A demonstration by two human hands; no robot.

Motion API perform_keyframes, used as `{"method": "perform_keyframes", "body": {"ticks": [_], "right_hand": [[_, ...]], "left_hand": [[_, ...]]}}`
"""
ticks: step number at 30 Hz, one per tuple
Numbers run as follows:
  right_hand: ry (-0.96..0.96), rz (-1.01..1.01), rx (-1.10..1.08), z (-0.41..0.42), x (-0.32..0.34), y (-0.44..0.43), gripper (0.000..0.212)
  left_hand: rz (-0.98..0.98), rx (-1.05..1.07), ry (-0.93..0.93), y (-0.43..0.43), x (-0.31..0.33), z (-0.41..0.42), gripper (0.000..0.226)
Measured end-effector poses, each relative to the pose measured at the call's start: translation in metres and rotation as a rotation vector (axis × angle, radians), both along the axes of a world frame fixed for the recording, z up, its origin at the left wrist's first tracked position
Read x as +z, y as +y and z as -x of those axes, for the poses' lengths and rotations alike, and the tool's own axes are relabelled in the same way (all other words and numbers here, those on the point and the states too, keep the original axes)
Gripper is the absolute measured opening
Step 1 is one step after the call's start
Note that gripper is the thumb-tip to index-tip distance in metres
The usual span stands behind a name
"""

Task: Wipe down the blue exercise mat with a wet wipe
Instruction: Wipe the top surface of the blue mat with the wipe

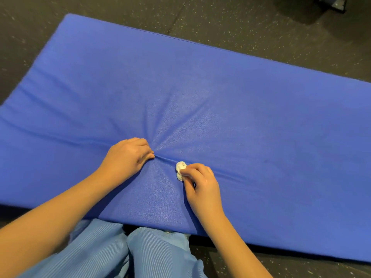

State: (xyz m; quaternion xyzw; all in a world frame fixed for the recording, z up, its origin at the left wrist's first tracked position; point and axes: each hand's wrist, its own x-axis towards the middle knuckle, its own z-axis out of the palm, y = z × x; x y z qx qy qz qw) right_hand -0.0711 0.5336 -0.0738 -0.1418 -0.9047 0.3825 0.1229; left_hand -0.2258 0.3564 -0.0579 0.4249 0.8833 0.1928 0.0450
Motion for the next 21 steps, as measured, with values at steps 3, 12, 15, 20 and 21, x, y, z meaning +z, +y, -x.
{"method": "perform_keyframes", "body": {"ticks": [3,12,15,20,21], "right_hand": [[0.025,0.034,0.076,0.015,0.0,-0.01,0.02],[0.07,0.1,0.248,0.059,0.001,-0.047,0.028],[0.059,0.08,0.292,0.074,0.003,-0.054,0.019],[0.003,0.087,0.356,0.084,0.01,-0.071,0.013],[-0.007,0.102,0.359,0.081,0.01,-0.072,0.012]], "left_hand": [[0.017,0.071,-0.012,-0.013,0.006,0.006,0.045],[0.057,0.273,0.013,-0.07,0.017,0.031,0.026],[0.082,0.341,0.012,-0.085,0.019,0.037,0.013],[0.115,0.426,-0.05,-0.099,0.017,0.032,0.009],[0.115,0.429,-0.076,-0.1,0.014,0.03,0.01]]}}
